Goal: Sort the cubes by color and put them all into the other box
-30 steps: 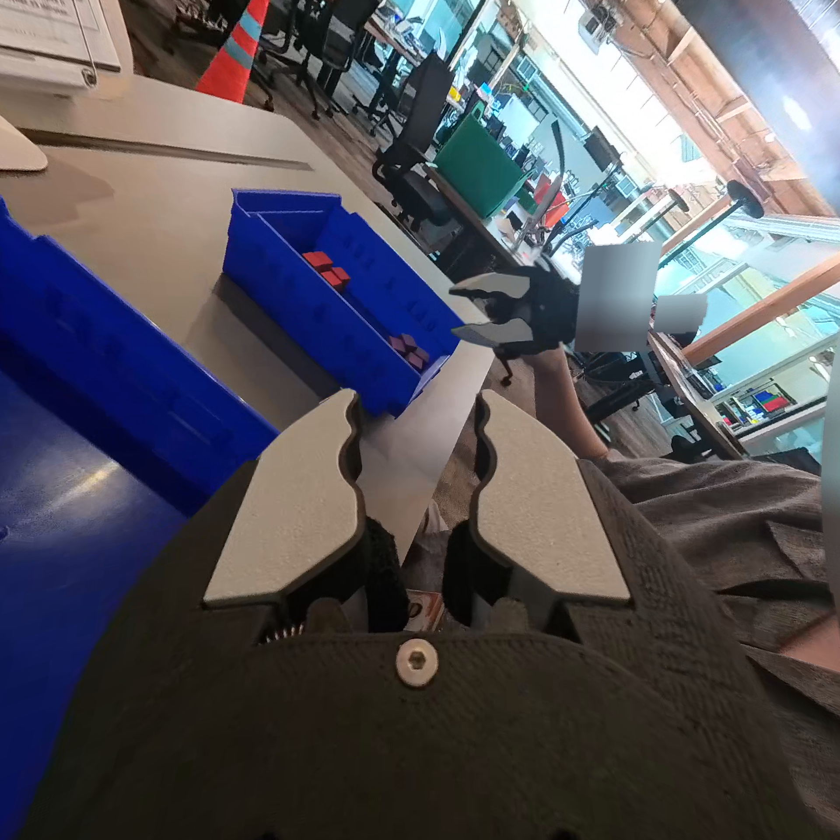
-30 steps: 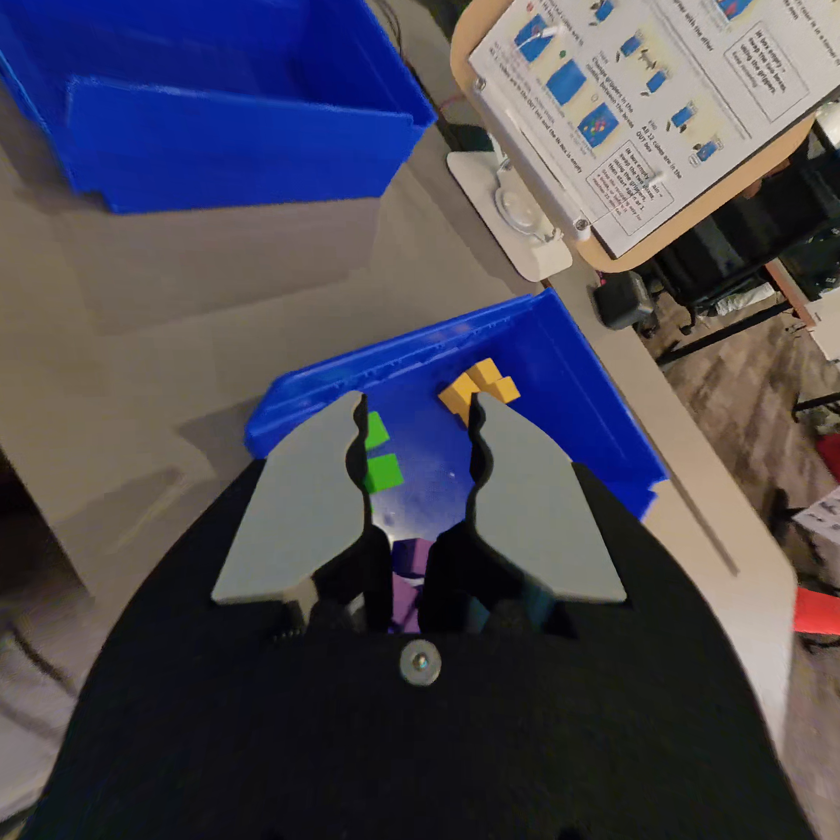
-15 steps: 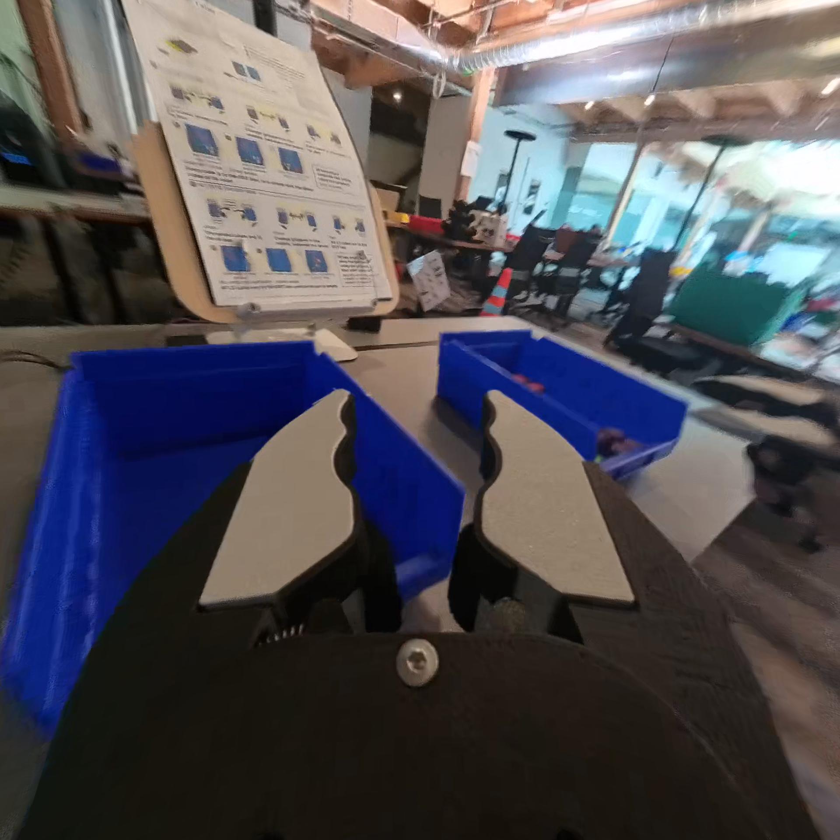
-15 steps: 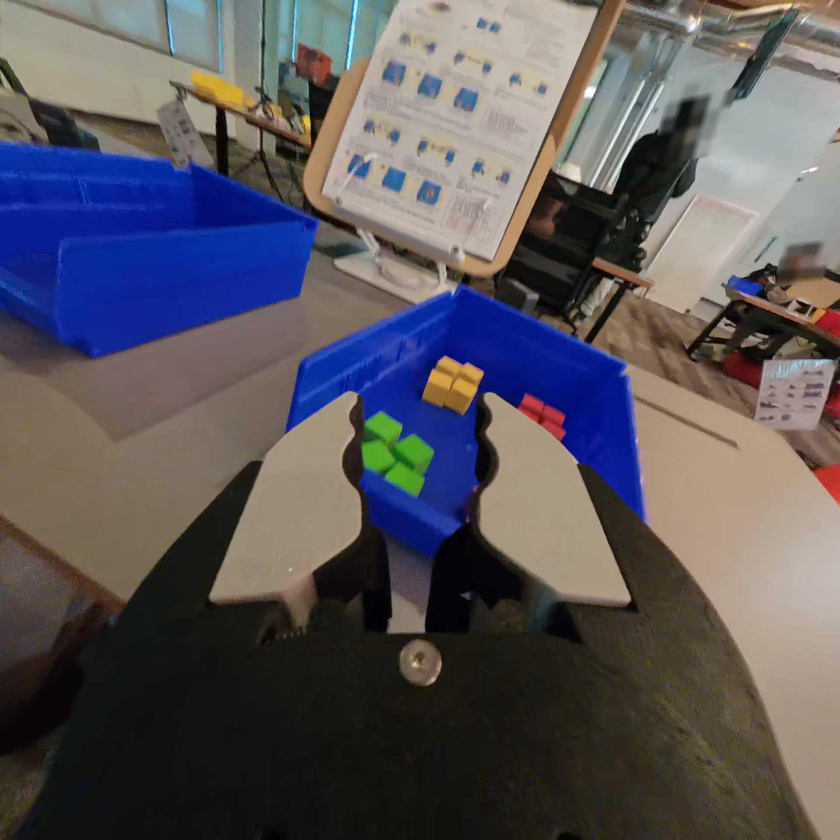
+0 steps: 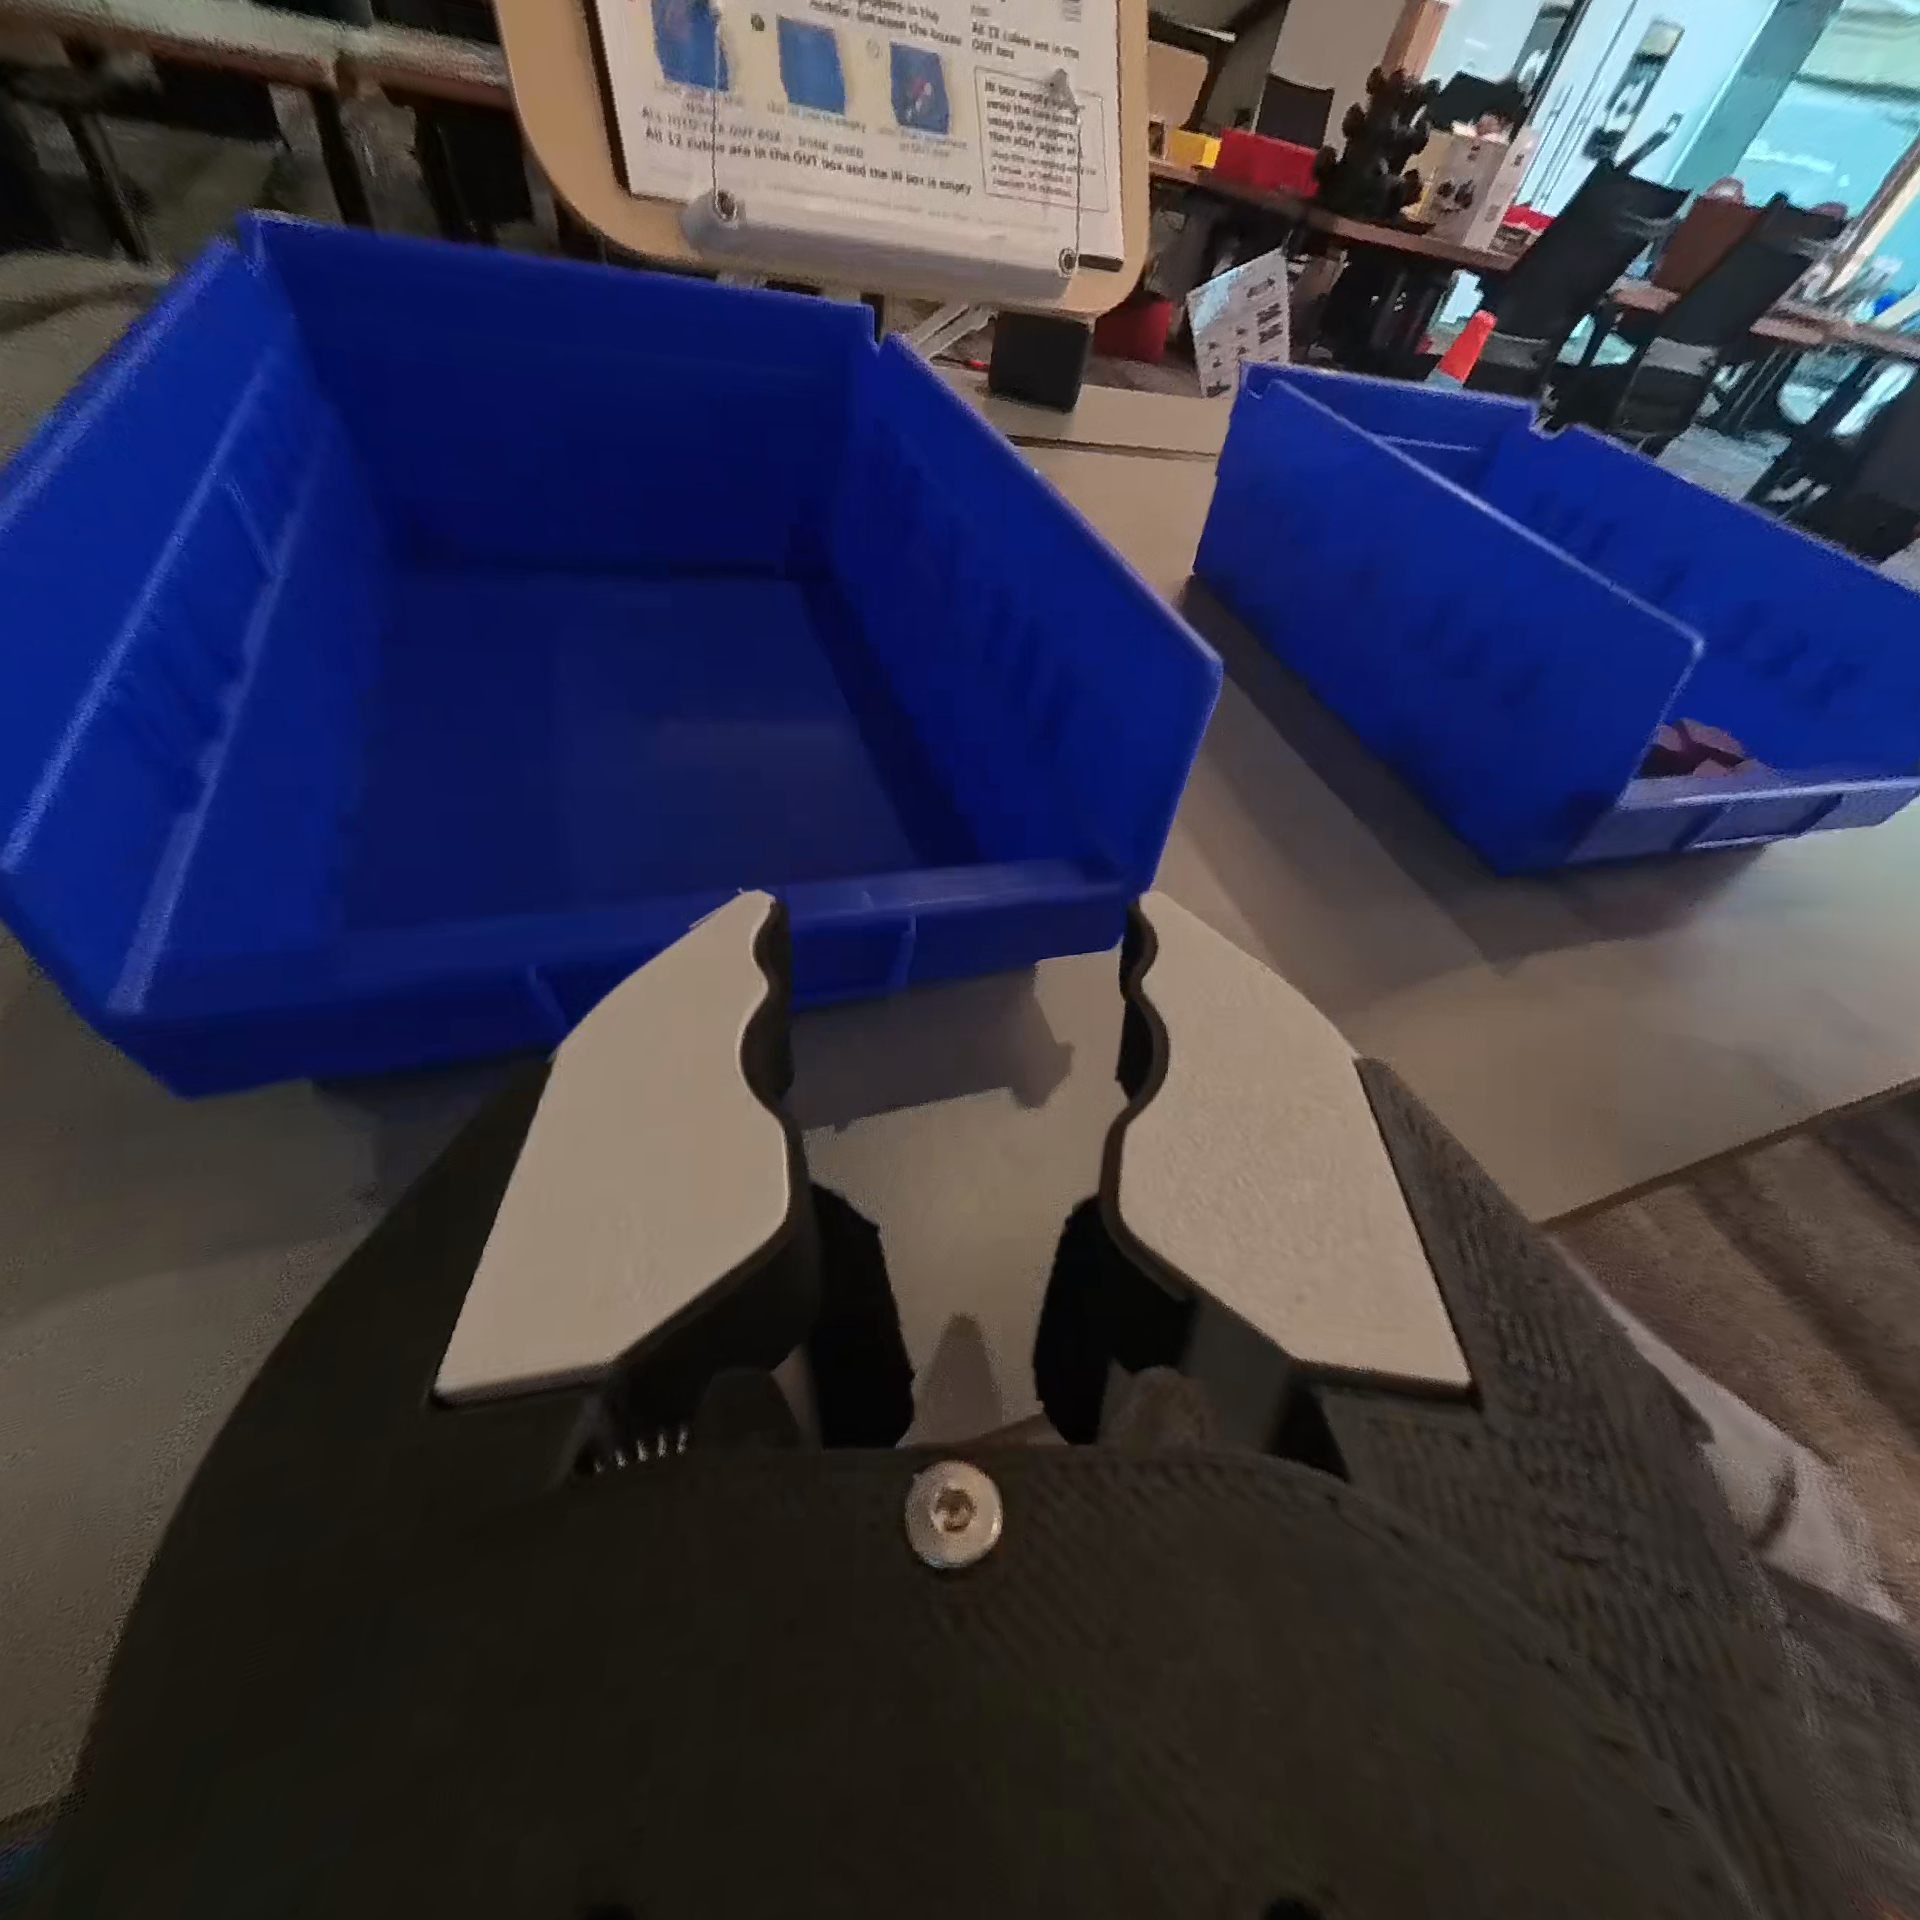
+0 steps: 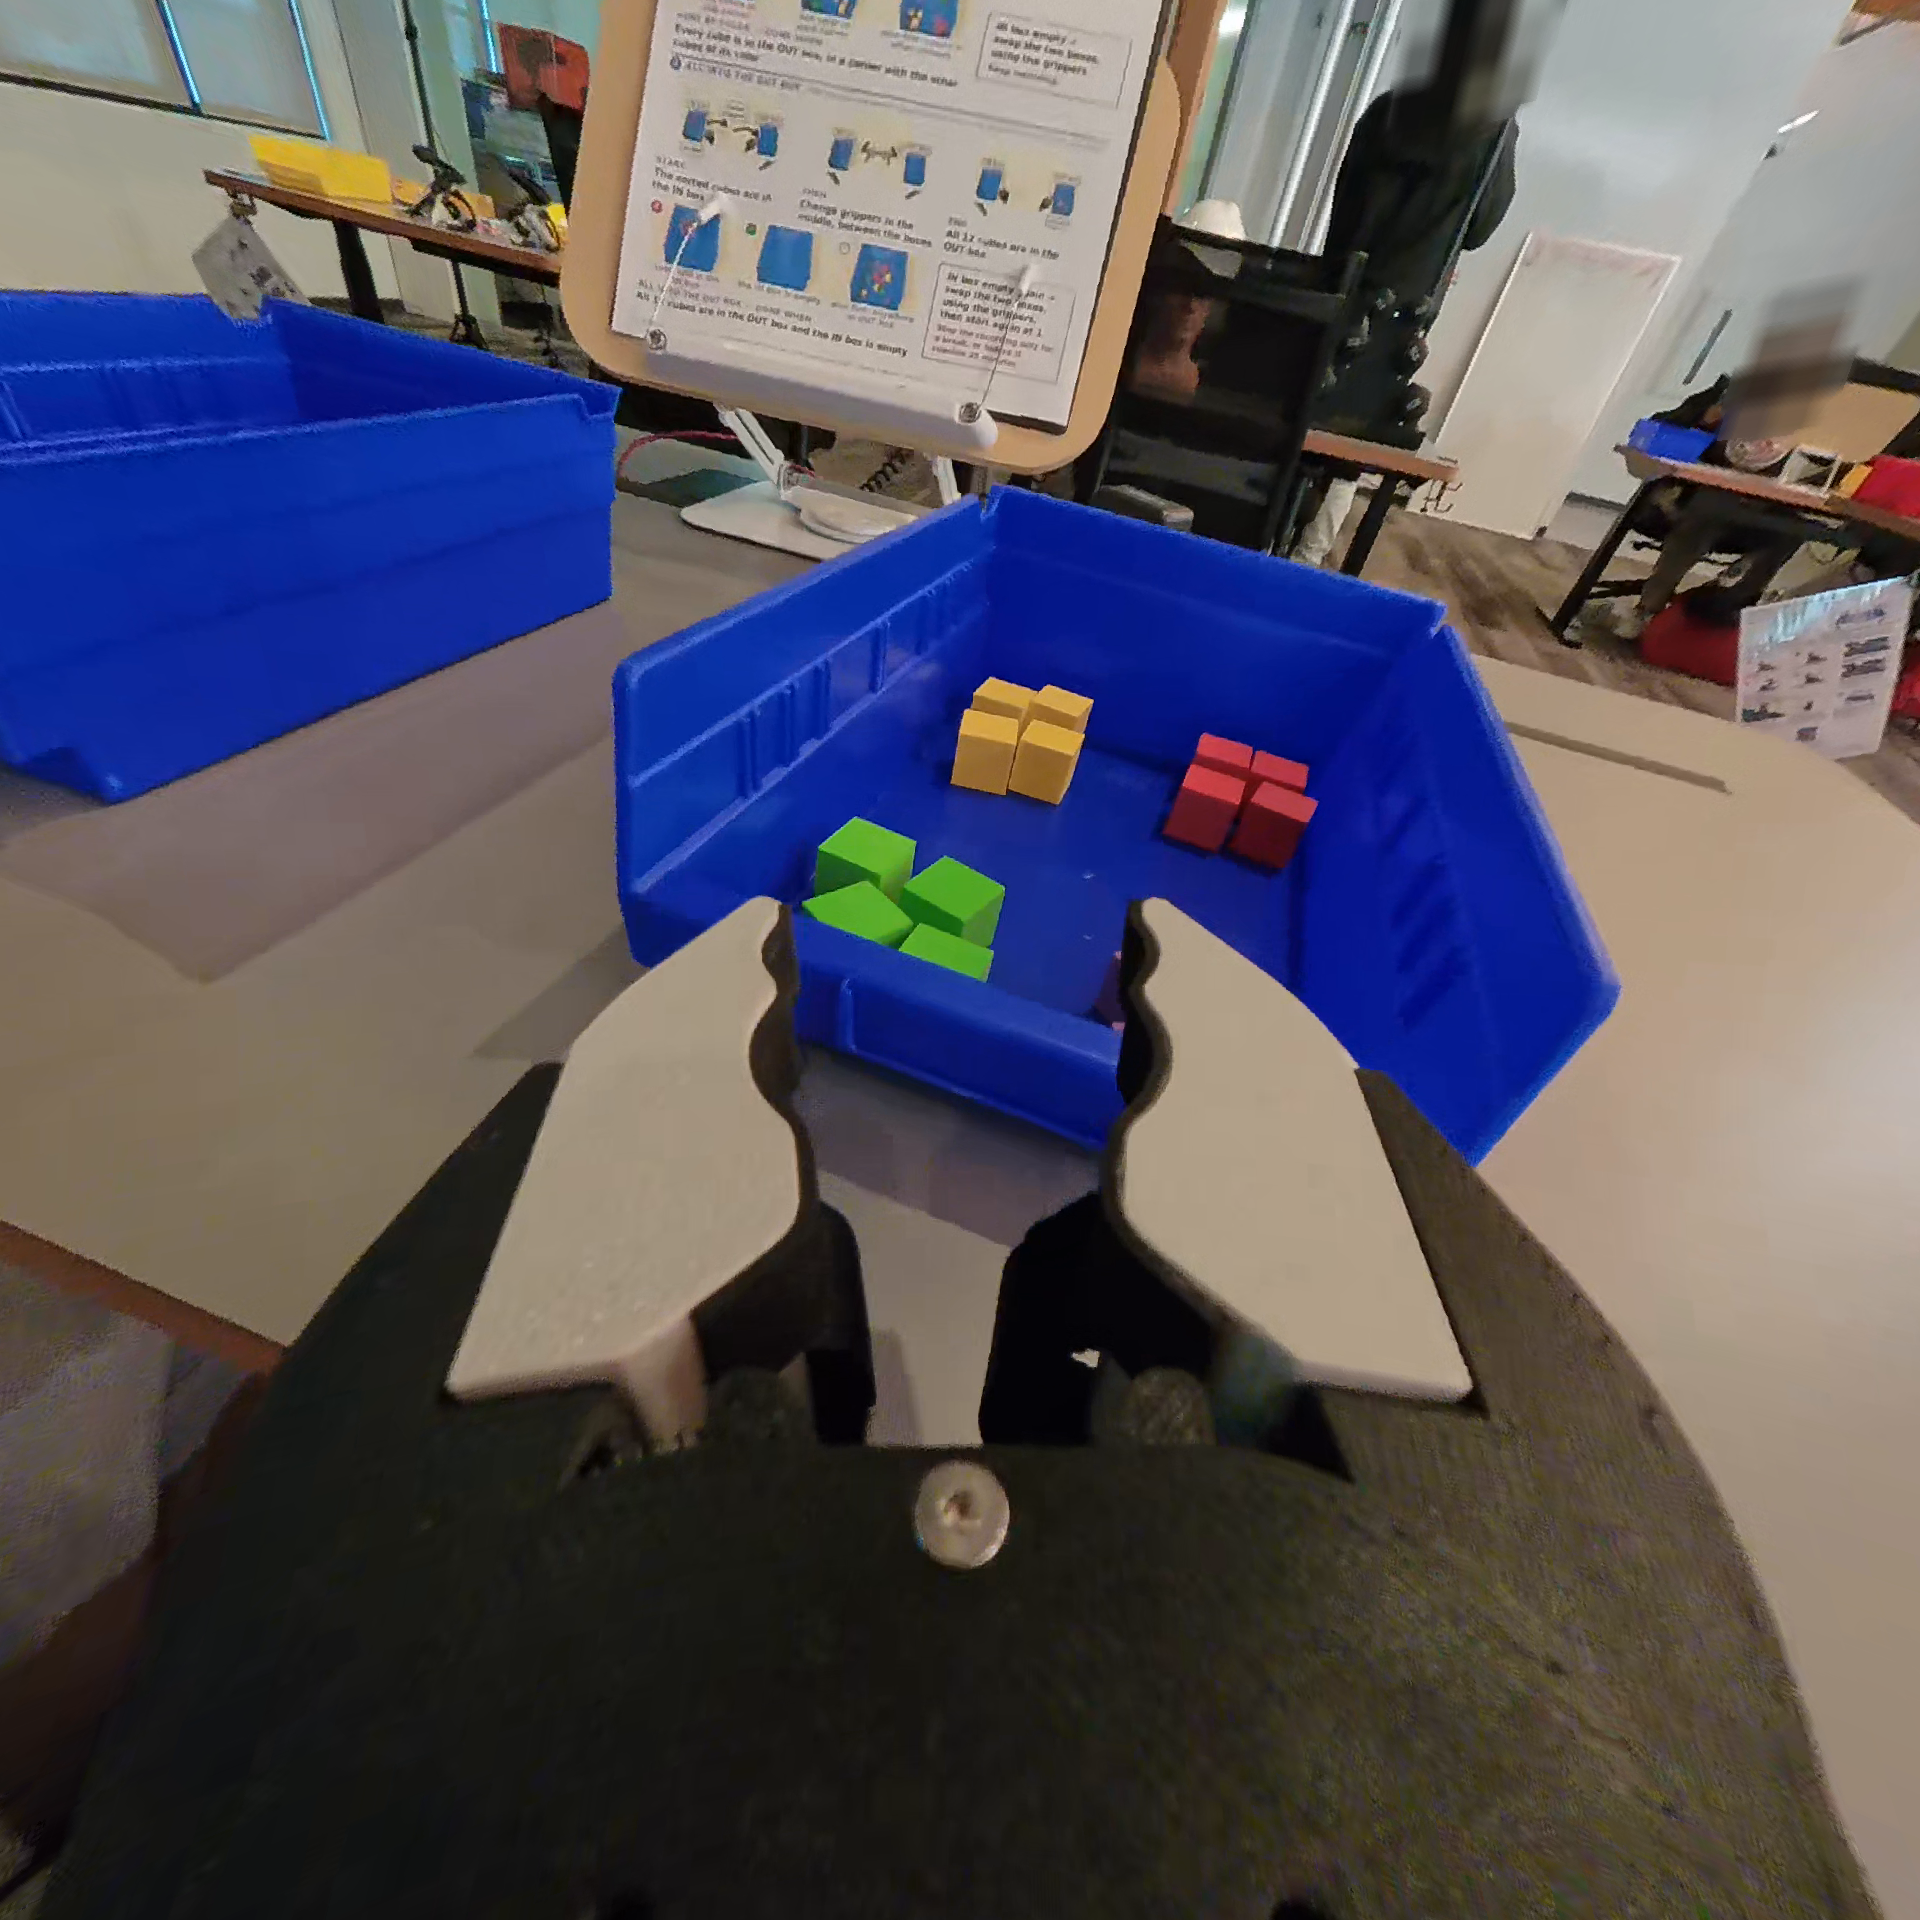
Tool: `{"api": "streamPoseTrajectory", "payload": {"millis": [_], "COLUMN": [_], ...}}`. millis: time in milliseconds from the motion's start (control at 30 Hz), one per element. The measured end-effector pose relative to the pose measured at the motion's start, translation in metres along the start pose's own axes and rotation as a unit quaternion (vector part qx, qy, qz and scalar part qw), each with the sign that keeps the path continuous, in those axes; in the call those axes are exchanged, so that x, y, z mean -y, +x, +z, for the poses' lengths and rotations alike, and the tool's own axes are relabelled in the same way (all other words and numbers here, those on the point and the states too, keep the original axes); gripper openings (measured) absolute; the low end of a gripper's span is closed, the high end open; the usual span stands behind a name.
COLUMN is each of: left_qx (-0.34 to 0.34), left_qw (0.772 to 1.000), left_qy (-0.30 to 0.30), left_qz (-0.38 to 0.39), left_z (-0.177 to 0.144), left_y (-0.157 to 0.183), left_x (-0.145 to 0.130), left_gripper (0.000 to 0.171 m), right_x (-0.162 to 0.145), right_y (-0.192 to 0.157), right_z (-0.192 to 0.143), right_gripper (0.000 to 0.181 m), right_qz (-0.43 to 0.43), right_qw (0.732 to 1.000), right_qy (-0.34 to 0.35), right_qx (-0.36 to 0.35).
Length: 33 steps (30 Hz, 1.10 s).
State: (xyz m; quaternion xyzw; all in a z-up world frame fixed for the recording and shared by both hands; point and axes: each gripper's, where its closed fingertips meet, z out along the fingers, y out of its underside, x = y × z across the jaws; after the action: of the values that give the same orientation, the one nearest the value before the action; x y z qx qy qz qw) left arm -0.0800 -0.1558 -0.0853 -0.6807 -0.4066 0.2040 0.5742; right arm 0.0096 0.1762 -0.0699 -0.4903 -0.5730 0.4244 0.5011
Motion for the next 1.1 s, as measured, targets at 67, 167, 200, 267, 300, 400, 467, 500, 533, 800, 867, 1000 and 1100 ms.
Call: {"api": "streamPoseTrajectory", "payload": {"millis": [67,167,200,267,300,400,467,500,533,800,867,1000,1100], "left_qx": [-0.005,0.0,0.009,0.012,0.01,0.008,0.01,0.008,0.003,-0.005,0.003,0.028,0.044], "left_qw": [1.0,1.0,1.0,1.0,0.999,1.0,1.0,1.0,1.0,1.0,1.0,0.999,0.998], "left_qy": [-0.004,-0.001,0.003,0.013,0.014,0.008,0.007,0.008,0.007,0.014,0.014,0.012,0.012], "left_qz": [-0.019,-0.013,-0.009,-0.02,-0.028,-0.027,-0.012,-0.008,-0.006,-0.022,-0.02,0.02,0.046], "left_z": [-0.005,-0.009,-0.009,-0.011,-0.01,-0.006,-0.005,-0.004,-0.004,-0.001,-0.001,-0.001,-0.001], "left_y": [-0.003,-0.011,-0.016,-0.021,-0.022,-0.022,-0.02,-0.019,-0.017,-0.02,-0.022,-0.024,-0.026], "left_x": [0.004,0.007,0.006,0.005,0.004,0.005,0.008,0.01,0.011,0.023,0.025,0.026,0.026], "left_gripper": [0.061,0.061,0.061,0.061,0.061,0.061,0.061,0.061,0.061,0.06,0.06,0.06,0.066], "right_x": [-0.003,-0.01,-0.012,-0.012,-0.01,-0.005,-0.003,-0.001,0.001,0.012,0.013,0.008,0.01], "right_y": [-0.002,-0.01,-0.013,-0.017,-0.018,-0.02,-0.021,-0.021,-0.022,-0.012,-0.007,-0.001,0.001], "right_z": [0.0,0.0,0.0,-0.003,-0.004,-0.008,-0.009,-0.011,-0.013,-0.023,-0.025,-0.023,-0.021], "right_gripper": [0.061,0.062,0.062,0.062,0.062,0.062,0.062,0.062,0.061,0.062,0.064,0.069,0.074], "right_qz": [0.006,0.005,0.003,0.002,0.002,-0.01,-0.021,-0.03,-0.038,-0.062,-0.062,-0.065,-0.06], "right_qw": [1.0,1.0,0.999,0.999,0.999,0.999,0.999,0.999,0.999,0.997,0.997,0.997,0.996], "right_qy": [-0.001,-0.008,-0.013,-0.009,-0.005,0.006,0.008,0.013,0.018,0.043,0.051,0.051,0.058], "right_qx": [0.006,0.022,0.029,0.034,0.038,0.038,0.037,0.034,0.031,0.007,-0.002,-0.011,-0.019]}}
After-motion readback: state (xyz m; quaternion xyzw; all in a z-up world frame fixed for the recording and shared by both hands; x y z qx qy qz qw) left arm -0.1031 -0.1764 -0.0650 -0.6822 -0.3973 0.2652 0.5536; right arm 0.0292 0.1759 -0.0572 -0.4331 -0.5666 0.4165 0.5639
